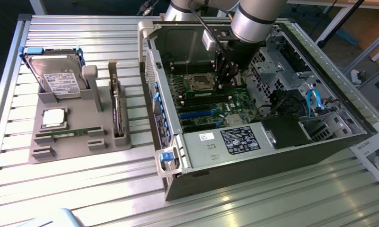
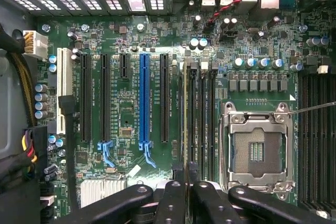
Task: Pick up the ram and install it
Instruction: 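Insert the ram into the slot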
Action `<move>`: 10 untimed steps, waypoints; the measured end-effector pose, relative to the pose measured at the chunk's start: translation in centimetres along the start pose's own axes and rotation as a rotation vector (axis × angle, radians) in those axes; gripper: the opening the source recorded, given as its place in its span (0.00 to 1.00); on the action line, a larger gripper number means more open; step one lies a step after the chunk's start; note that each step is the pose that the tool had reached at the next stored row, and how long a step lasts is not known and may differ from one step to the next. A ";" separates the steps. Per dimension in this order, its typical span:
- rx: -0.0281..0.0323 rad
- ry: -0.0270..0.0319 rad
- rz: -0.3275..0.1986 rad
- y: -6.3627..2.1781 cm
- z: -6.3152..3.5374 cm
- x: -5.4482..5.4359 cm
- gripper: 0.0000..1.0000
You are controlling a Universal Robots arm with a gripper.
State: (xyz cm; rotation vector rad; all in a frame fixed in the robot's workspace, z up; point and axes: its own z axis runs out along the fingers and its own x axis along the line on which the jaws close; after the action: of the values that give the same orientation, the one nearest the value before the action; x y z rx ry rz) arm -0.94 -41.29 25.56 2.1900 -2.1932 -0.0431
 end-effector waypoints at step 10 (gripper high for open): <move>0.0054 0.0003 0.000 -0.01 0.25 0.0 0.12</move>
State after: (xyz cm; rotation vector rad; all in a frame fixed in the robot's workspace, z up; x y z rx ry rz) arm -0.94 -41.29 25.31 2.1927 -2.1957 -0.0368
